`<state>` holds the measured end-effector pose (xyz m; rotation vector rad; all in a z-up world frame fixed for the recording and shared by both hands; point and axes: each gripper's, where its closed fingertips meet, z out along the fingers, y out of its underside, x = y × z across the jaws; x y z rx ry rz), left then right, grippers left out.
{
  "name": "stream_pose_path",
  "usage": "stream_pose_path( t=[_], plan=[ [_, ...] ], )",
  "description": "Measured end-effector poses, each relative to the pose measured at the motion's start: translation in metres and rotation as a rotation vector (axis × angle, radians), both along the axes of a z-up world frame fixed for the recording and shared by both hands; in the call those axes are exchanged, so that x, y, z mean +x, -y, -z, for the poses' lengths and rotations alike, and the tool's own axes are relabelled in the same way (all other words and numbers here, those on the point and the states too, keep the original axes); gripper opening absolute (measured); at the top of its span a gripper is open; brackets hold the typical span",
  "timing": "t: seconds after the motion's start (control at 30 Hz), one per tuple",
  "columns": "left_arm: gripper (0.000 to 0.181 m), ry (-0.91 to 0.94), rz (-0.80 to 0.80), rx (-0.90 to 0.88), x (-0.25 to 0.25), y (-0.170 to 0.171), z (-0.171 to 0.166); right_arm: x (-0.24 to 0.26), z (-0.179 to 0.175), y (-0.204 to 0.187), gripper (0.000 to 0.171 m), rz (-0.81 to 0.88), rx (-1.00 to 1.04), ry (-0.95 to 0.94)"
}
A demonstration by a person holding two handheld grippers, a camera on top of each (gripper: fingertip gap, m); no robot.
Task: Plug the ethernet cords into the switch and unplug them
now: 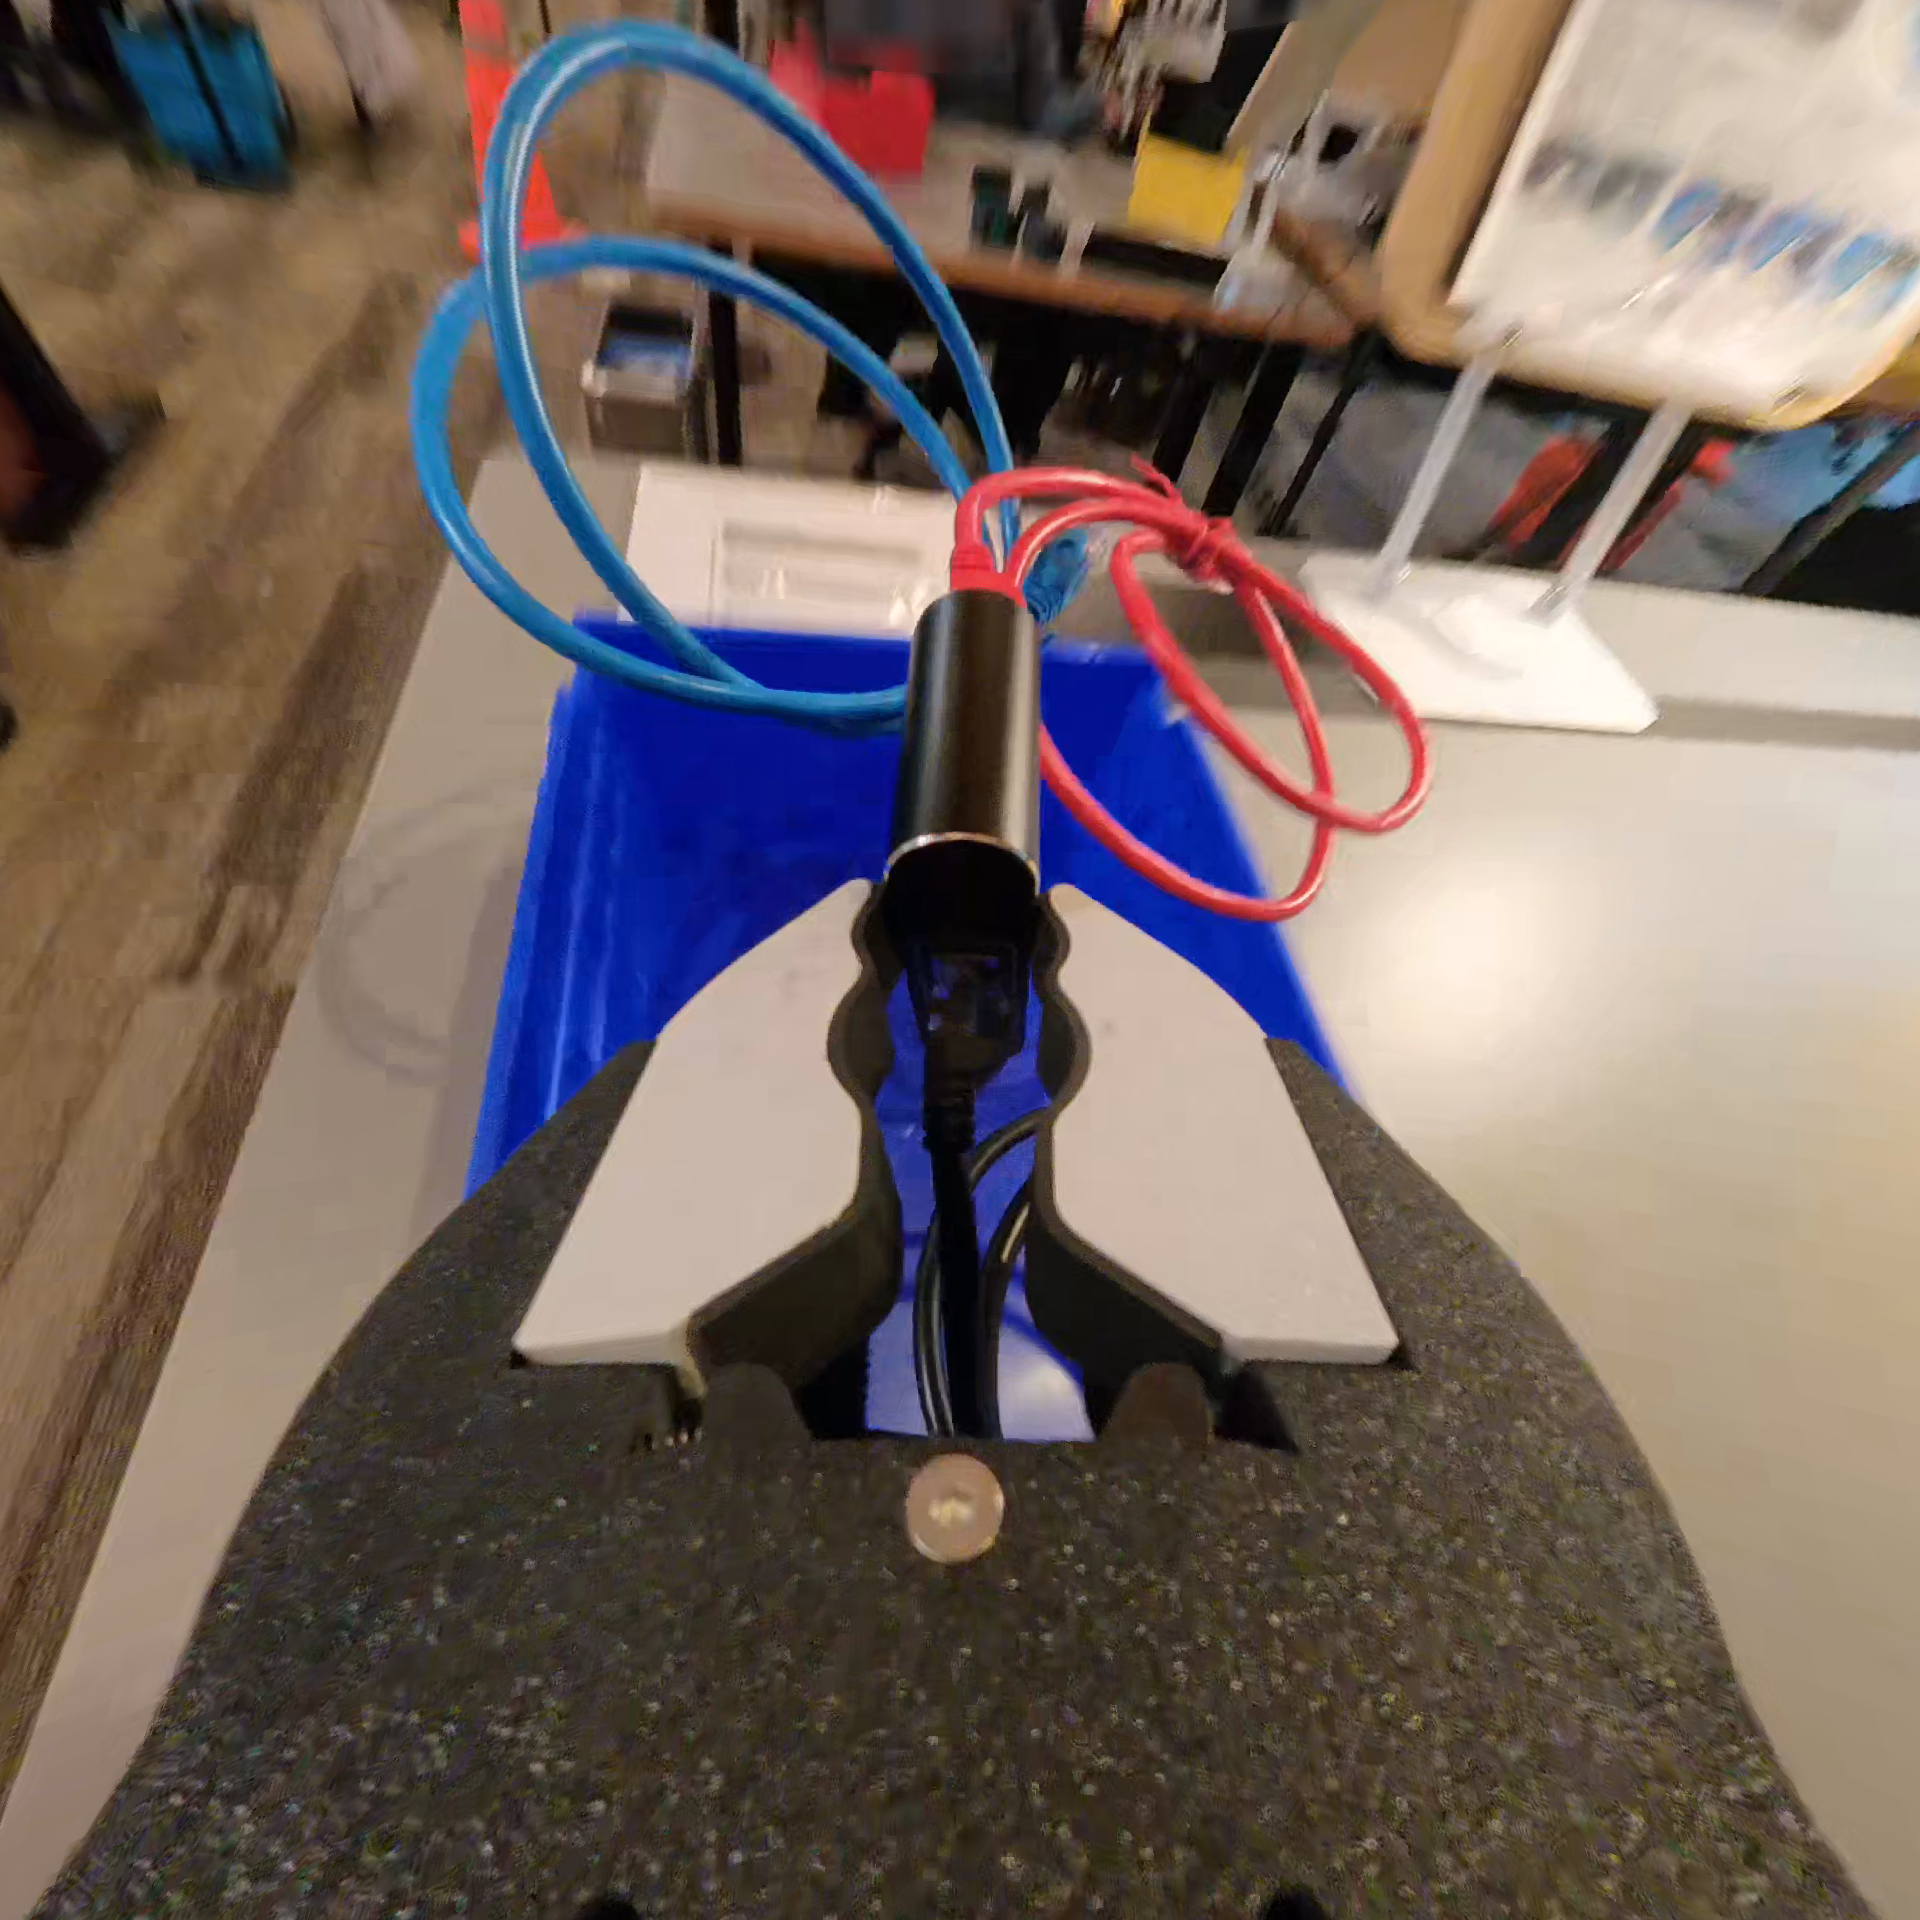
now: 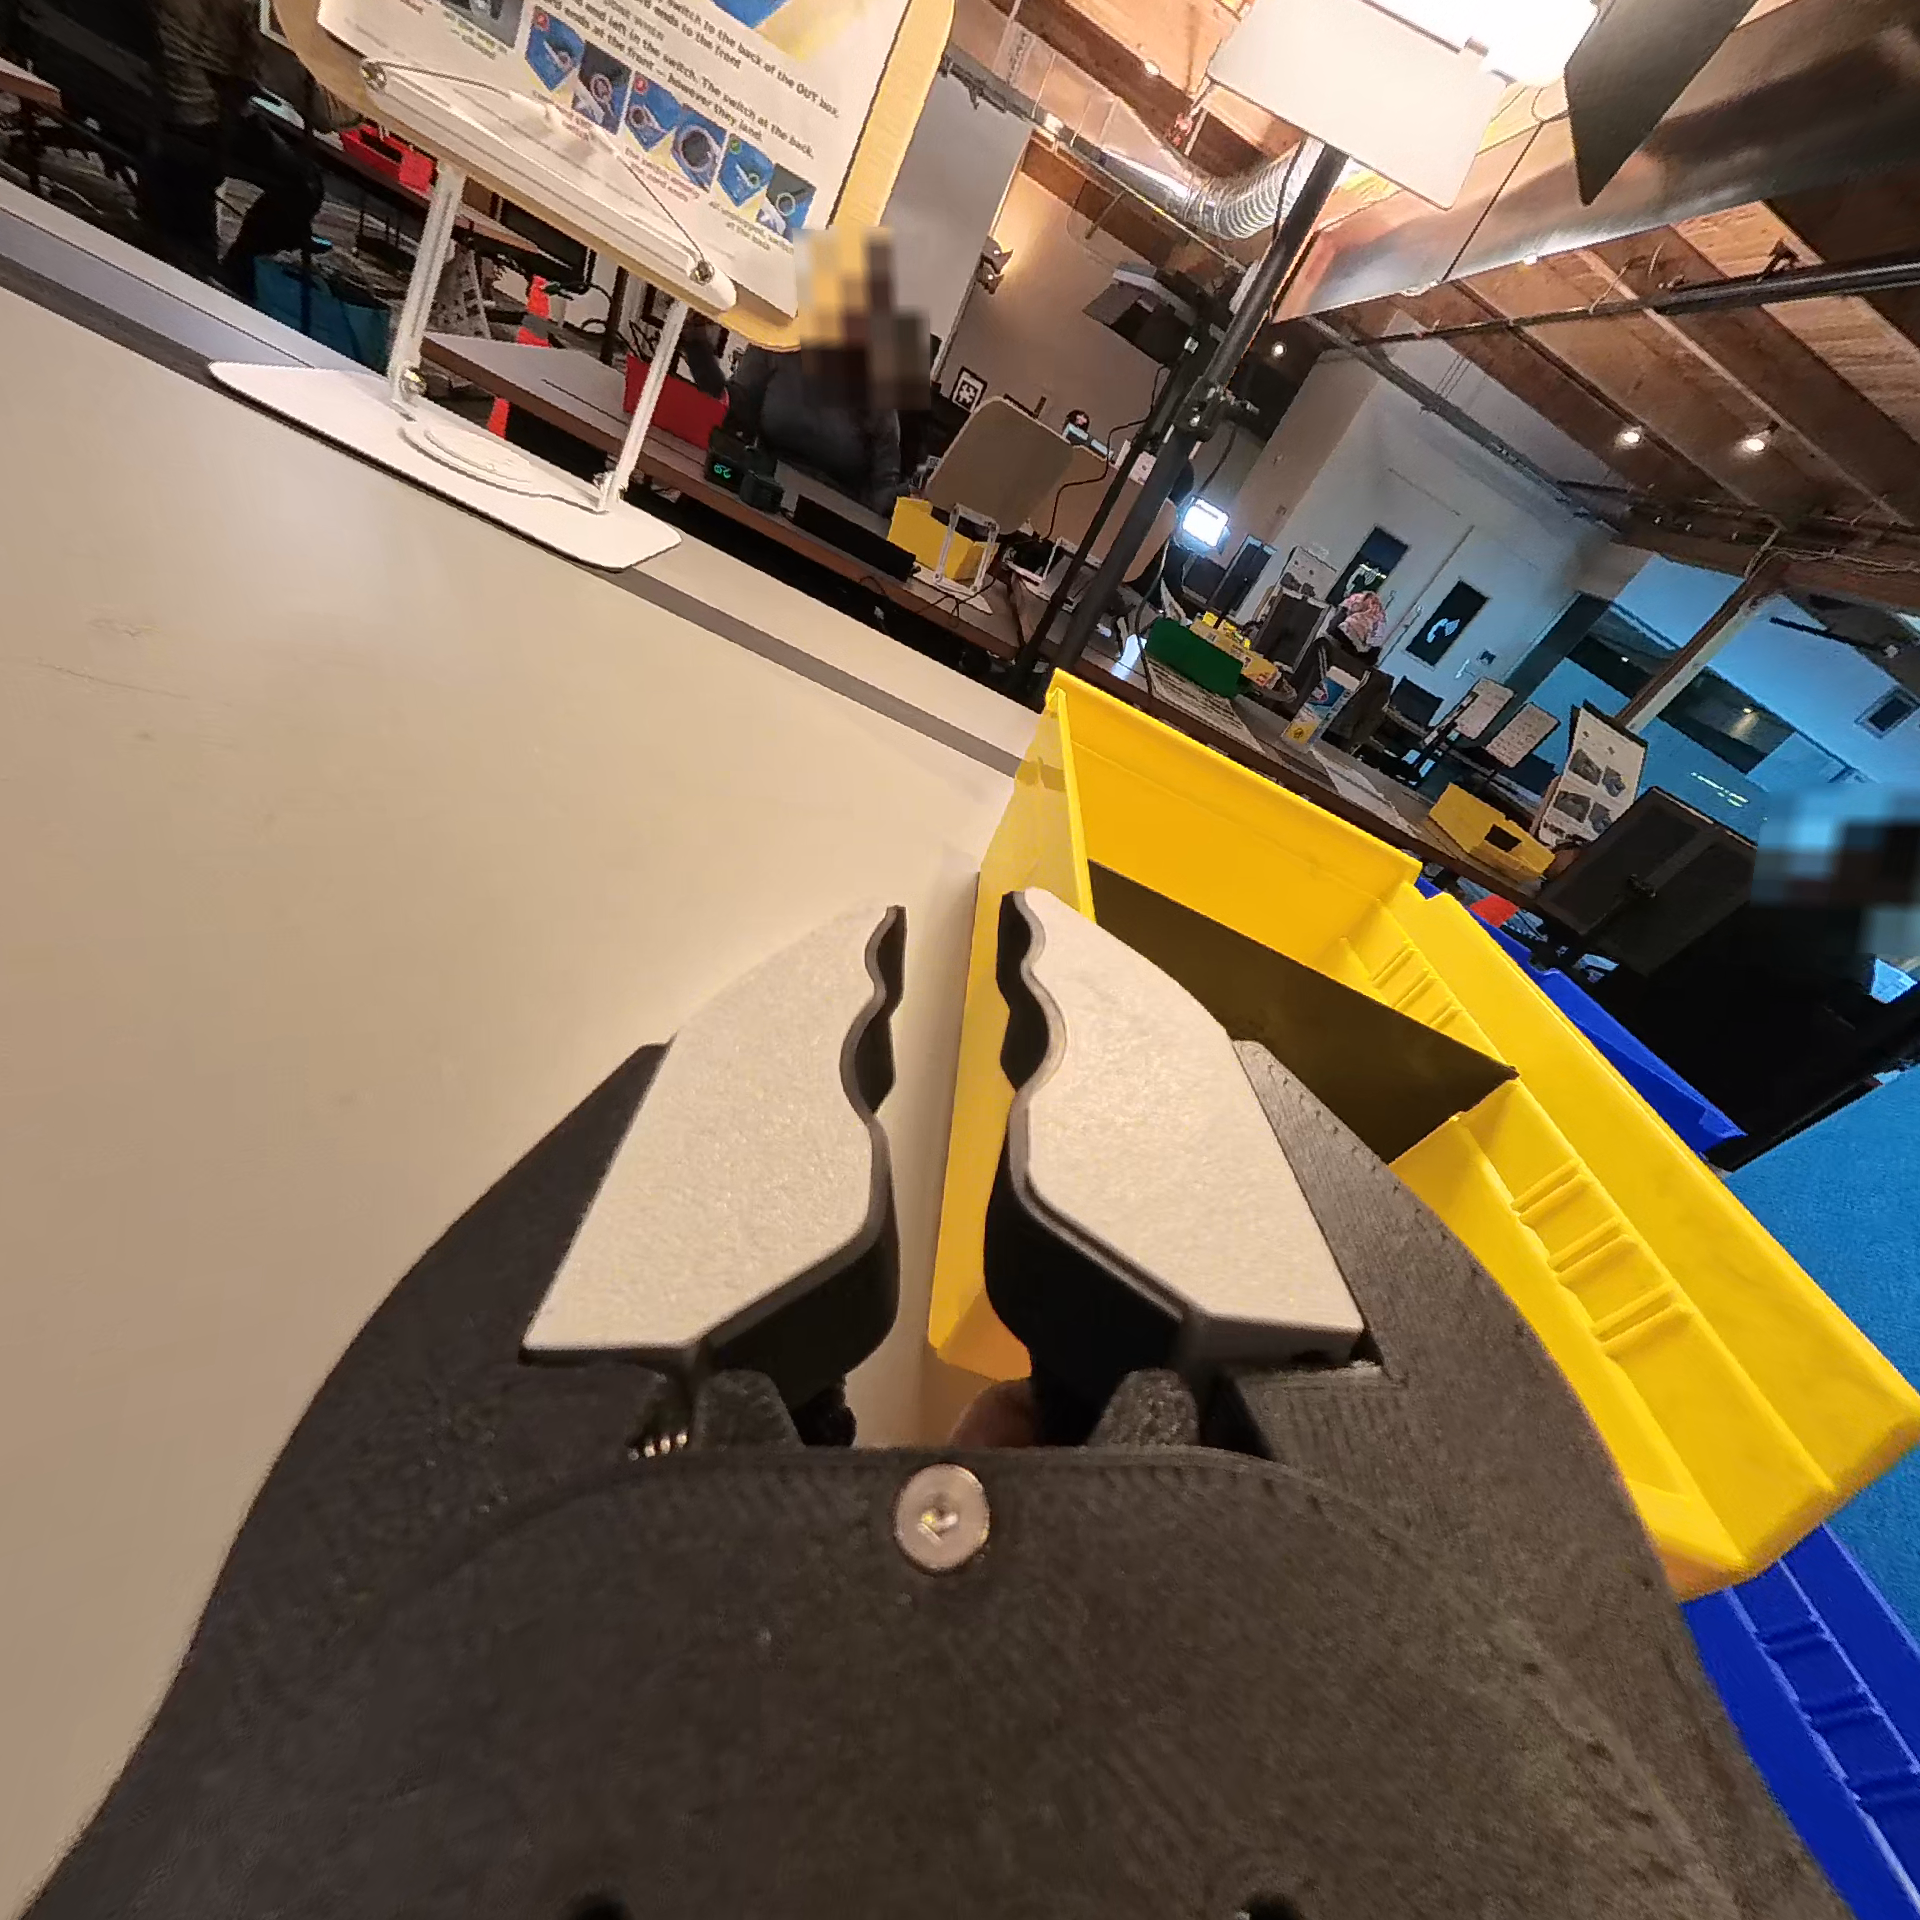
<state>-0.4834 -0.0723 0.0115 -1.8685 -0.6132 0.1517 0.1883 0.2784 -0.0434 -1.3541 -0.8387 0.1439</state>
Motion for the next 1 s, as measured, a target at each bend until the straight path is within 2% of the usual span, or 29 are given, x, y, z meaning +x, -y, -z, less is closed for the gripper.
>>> stream_pose_path(
  t=[0.1, 0.23, 0.33, 0.4, 0.47, 0.53, 0.73, 0.83, 1.0],
  plan=[
    [0.025, -0.127, 0.049, 0.089, 0.034, -0.018, -0.058, 0.0, -0.001, 0.001, 0.017, 0.003, 0.009, -0.003],
    [0.024, -0.274, 0.186, 0.215, 0.107, -0.051, -0.129, 0.001, -0.005, 0.003, 0.017, 0.002, 0.029, -0.012],
    [0.025, -0.357, 0.314, 0.259, 0.171, -0.081, -0.157, 0.0, -0.008, 0.007, 0.017, -0.018, 0.051, -0.026],
    [0.025, -0.42, 0.386, 0.245, 0.208, -0.106, -0.155, -0.003, -0.012, 0.013, 0.016, -0.045, 0.078, -0.035],
    [0.025, -0.476, 0.46, 0.22, 0.24, -0.134, -0.138, -0.008, -0.016, 0.021, 0.016, -0.082, 0.118, -0.033],
    [0.025, -0.49, 0.543, 0.192, 0.27, -0.164, -0.108, -0.014, -0.019, 0.031, 0.015, -0.125, 0.17, -0.02],
    [0.024, -0.387, 0.762, 0.063, 0.336, -0.243, 0.018, -0.043, -0.024, 0.076, 0.014, -0.332, 0.295, 0.043],
    [0.025, -0.4, 0.836, 0.008, 0.362, -0.262, 0.06, -0.069, -0.024, 0.1, 0.013, -0.488, 0.308, 0.118],
    [0.025, -0.488, 0.99, -0.059, 0.4, -0.263, 0.084, -0.134, -0.02, 0.13, 0.016, -0.731, 0.392, 0.397]
  ],
)
